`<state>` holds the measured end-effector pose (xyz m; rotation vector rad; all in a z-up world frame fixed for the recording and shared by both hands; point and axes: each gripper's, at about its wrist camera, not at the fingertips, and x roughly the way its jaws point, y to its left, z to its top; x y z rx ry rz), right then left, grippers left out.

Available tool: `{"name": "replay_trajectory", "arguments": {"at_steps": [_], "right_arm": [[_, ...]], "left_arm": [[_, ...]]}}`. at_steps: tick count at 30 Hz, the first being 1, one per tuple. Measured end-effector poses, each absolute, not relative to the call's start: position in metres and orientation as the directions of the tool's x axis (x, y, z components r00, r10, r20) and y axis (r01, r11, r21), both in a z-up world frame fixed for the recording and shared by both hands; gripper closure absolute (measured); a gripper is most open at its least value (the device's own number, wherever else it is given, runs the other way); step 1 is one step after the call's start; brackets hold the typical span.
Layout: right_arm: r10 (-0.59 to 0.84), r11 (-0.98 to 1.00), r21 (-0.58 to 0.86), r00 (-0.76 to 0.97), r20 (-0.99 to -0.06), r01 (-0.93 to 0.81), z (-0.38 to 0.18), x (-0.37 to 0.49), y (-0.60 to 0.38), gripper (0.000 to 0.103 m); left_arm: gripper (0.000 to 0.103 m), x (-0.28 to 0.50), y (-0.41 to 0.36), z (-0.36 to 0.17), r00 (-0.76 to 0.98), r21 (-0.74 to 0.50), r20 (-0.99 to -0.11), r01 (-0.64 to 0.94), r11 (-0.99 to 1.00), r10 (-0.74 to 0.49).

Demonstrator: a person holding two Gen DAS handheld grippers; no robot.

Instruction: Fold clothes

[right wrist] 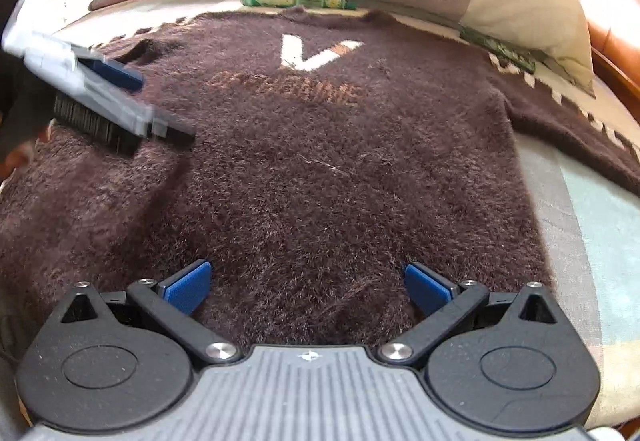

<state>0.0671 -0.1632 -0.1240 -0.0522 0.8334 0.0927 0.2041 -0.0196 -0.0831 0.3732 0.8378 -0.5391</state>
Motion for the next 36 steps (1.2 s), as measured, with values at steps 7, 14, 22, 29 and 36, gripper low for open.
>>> {"name": "replay_trajectory", "arguments": {"at_steps": [7,14,22,29,36], "right_arm": [[0.117,0.979,-0.021,0.644,-0.756,-0.202,-0.12,0.032,-0.176,0.0],[0.083,0.988,-0.028,0.663,-0.744,-0.154,-0.113,0.019,-0.192,0.0],[0.041,0.998,0.0,0.656,-0.753,-0.062,-0.125,0.023,-0.203,0.0],[0.019,1.0,0.009,0.647,-0.762,-0.018,-0.124,0.028,-0.204,0.0],[-0.015,1.0,-0.002,0.617,-0.787,0.022,-0.113,0.036,-0.197,0.0]], "left_arm": [[0.001,0.154,0.012,-0.094,0.533,0.014,-0.797,0.484,0.875,-0.282],[0.001,0.135,-0.005,-0.081,0.517,0.02,-0.795,0.546,0.837,-0.318],[0.001,0.123,-0.021,-0.093,0.472,0.002,-0.808,0.599,0.801,-0.352],[0.001,0.167,0.031,-0.034,0.541,0.033,-0.777,0.544,0.838,-0.321],[0.001,0.248,0.129,0.035,0.686,0.106,-0.702,0.367,0.924,-0.192]]}}
